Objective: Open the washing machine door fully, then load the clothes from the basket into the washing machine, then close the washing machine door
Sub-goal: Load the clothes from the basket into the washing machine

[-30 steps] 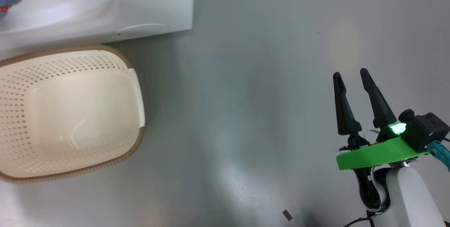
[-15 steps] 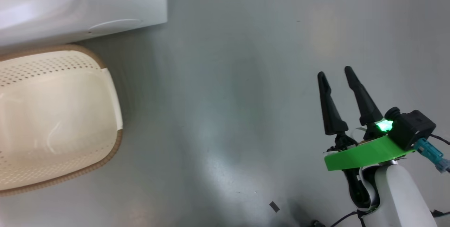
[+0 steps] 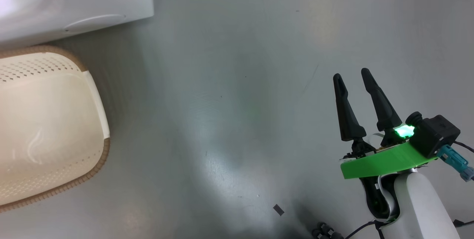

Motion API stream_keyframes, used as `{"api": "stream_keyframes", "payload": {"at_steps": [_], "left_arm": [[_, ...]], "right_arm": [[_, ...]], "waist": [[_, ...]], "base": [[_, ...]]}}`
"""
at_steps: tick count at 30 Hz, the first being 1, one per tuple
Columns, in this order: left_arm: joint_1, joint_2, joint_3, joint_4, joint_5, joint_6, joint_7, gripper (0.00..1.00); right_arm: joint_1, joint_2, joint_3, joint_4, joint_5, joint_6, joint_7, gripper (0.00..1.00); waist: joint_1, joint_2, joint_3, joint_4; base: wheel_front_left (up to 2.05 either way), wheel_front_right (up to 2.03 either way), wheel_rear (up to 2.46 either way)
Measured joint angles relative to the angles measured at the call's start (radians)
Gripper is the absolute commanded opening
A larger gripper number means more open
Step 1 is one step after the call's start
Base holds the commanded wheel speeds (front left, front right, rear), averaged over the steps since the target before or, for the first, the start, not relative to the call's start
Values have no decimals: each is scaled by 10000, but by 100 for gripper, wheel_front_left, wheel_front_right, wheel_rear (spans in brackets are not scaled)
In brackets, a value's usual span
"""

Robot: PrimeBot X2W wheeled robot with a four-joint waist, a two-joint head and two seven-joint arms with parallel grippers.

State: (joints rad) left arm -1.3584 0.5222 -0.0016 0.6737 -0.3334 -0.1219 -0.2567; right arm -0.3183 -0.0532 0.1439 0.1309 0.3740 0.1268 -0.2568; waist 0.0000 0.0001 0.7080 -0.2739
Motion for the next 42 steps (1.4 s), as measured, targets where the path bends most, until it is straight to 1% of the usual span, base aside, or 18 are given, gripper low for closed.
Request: {"api": "stream_keyframes", "payload": {"at_steps": [4, 7, 8, 9, 10, 11, 16, 29, 32, 35, 42], "left_arm": [[151, -213, 734, -986, 527, -8, -4, 0], [507, -410, 949, -777, 813, -17, -31, 0], [642, -462, 989, -548, 848, -23, -31, 7], [759, -497, 1001, -364, 880, -54, -29, 31], [846, -522, 1043, -253, 926, -59, -29, 68], [872, -546, 1099, -142, 928, -59, -29, 100], [871, -623, 1189, 380, 1110, -61, -31, 100], [883, -777, 1250, 1294, 1026, -61, -31, 100], [986, -853, 1321, 1325, 894, -61, -31, 100], [1402, -1045, 1448, 1273, 798, -61, -31, 100], [2197, -1392, 1791, 742, 721, -61, -31, 100]], "right_arm": [[-3, 10, 8, -15, 38, 0, 0, 100], [-9, 13, 50, -17, 63, 0, 0, 100], [-15, 13, 71, -17, 63, 0, 0, 100], [-16, 13, 86, -19, 65, 0, 0, 100], [-18, 13, 104, -19, 75, 0, 0, 100], [-20, 13, 115, -19, 75, 0, 0, 100], [-23, 15, 130, -19, 75, 0, 0, 100], [-29, 13, 102, -21, 73, 0, 0, 100], [-29, 13, 44, -21, 73, 0, 0, 100], [-29, 13, -48, -23, 54, 0, 0, 100], [-28, 13, -151, -33, -40, 0, 0, 100]], "waist": [[0, 0, 97, -19], [0, 0, 115, -7], [0, 0, 110, -3], [0, 0, 107, 3], [0, 0, 103, 12], [0, 0, 97, 23], [0, 0, 44, 84], [0, 0, -76, 211], [0, 0, -106, 250], [0, 0, -164, 328], [0, 0, -301, 545]], "base": [[0, 0, 0], [0, 0, 0], [0, 0, 0], [0, 0, 0], [0, 0, 0], [0, 0, 0], [0, 0, 0], [0, 0, 0], [0, 0, 0], [0, 0, 0], [0, 0, 0]]}}
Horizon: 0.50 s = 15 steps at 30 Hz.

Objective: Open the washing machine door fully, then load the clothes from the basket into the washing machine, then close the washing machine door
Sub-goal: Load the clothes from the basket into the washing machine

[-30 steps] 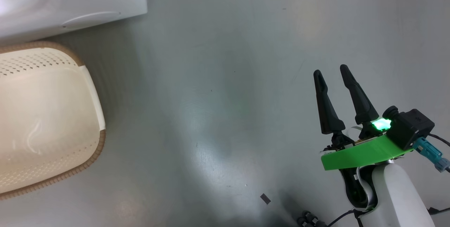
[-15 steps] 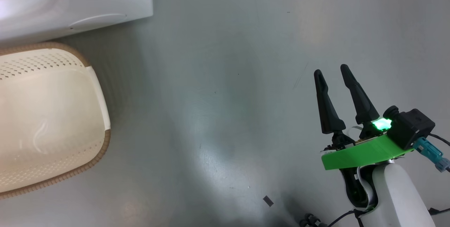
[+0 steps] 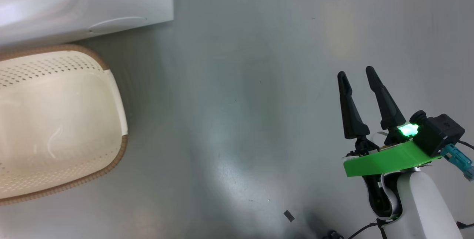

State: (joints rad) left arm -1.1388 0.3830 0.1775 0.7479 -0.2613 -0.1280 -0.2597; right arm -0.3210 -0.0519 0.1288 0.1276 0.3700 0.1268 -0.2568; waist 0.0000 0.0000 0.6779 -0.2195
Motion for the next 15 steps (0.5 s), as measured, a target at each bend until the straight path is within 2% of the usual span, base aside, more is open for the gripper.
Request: {"api": "stream_keyframes", "payload": {"at_steps": [15], "left_arm": [[2290, -692, -25, -1615, -299, 0, 2, 100]], "right_arm": [[14, -46, -274, 0, -188, 0, 0, 100]], "waist": [[0, 0, -530, 526]], "base": [[0, 0, 0]]}}
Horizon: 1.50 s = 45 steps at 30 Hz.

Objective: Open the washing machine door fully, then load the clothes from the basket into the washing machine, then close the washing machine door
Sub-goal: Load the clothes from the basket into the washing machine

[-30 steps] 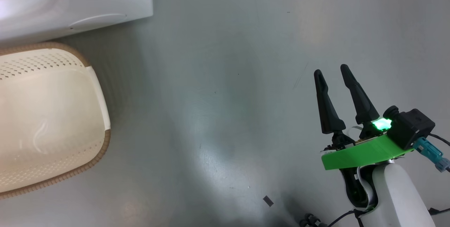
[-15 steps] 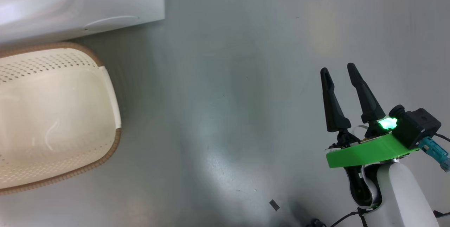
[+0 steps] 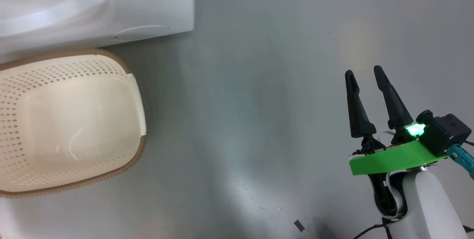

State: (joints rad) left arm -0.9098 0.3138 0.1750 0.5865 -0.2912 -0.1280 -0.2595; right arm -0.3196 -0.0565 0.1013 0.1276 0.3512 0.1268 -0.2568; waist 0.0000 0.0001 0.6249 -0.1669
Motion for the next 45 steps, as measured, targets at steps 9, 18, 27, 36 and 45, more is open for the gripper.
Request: {"api": "stream_keyframes", "payload": {"at_steps": [9, 18, 27, 36, 45], "left_arm": [[1684, -495, -142, -861, -167, 0, 0, 100], [3004, -897, -209, -1799, -282, 0, 0, 100], [4373, -1231, -2, -2661, -410, 0, 0, 100], [5385, -1473, 111, -3323, -399, 0, 0, 100], [6334, -1820, 382, -3908, -382, 0, 0, 100]], "right_arm": [[33, -240, -174, -4, -163, 0, 0, 100], [107, -464, -257, -4, -163, 0, 0, 100], [273, -652, -288, -2, -163, 0, 0, 100], [332, -736, -299, 8, -163, 0, 0, 100], [494, -821, -305, 82, -163, 0, 0, 100]], "waist": [[0, 0, -375, 366], [0, 0, -684, 687], [0, 0, -882, 941], [0, 0, -1041, 1137], [0, 0, -1252, 1311]], "base": [[0, 0, 0], [0, 0, 0], [0, 0, 0], [0, 0, 0], [0, 0, 0]]}}
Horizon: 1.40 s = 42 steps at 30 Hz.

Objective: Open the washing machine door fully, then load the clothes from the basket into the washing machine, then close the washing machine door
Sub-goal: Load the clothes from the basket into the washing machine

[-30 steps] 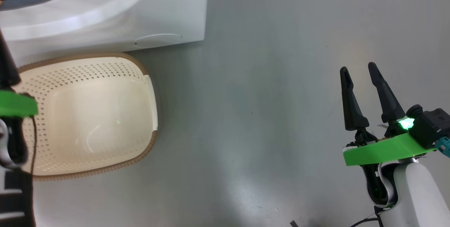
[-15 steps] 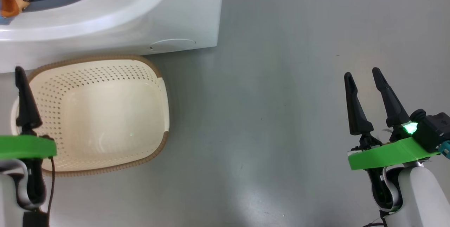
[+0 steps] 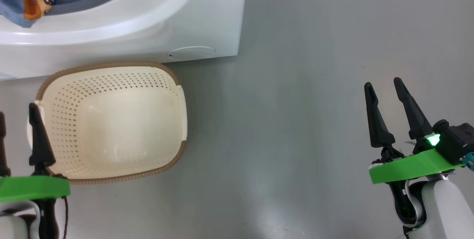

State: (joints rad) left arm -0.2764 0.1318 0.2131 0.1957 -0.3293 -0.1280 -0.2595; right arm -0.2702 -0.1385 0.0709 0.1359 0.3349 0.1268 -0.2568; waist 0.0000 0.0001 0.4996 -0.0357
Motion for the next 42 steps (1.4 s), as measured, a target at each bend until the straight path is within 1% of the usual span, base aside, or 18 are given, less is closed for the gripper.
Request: {"api": "stream_keyframes", "payload": {"at_steps": [11, 22, 26, 33, 42], "left_arm": [[734, -284, 232, -495, 15, 0, 0, 100], [637, -251, 245, -447, 61, 0, 0, 100], [-26, -73, 144, -123, -109, 0, 0, 100], [-860, 420, -17, 397, -151, 0, 0, 100], [-2251, 1053, -512, 1634, -422, 0, 0, 100]], "right_arm": [[12, -127, -6, 13, 0, 0, 0, 100], [150, -136, -4, -2, 0, 0, 0, 100], [114, -96, 35, -6, 0, 0, 0, 100], [-114, 79, 98, -21, 0, 0, 0, 100], [-254, 194, 115, -36, 0, 0, 0, 100]], "waist": [[0, 0, -175, 156], [0, 0, -25, 178], [0, 0, 159, 137], [0, 0, 428, -56], [0, 0, 766, -316]], "base": [[0, 0, 0], [0, 0, 0], [0, 0, 0], [0, 0, 0], [0, 0, 0]]}}
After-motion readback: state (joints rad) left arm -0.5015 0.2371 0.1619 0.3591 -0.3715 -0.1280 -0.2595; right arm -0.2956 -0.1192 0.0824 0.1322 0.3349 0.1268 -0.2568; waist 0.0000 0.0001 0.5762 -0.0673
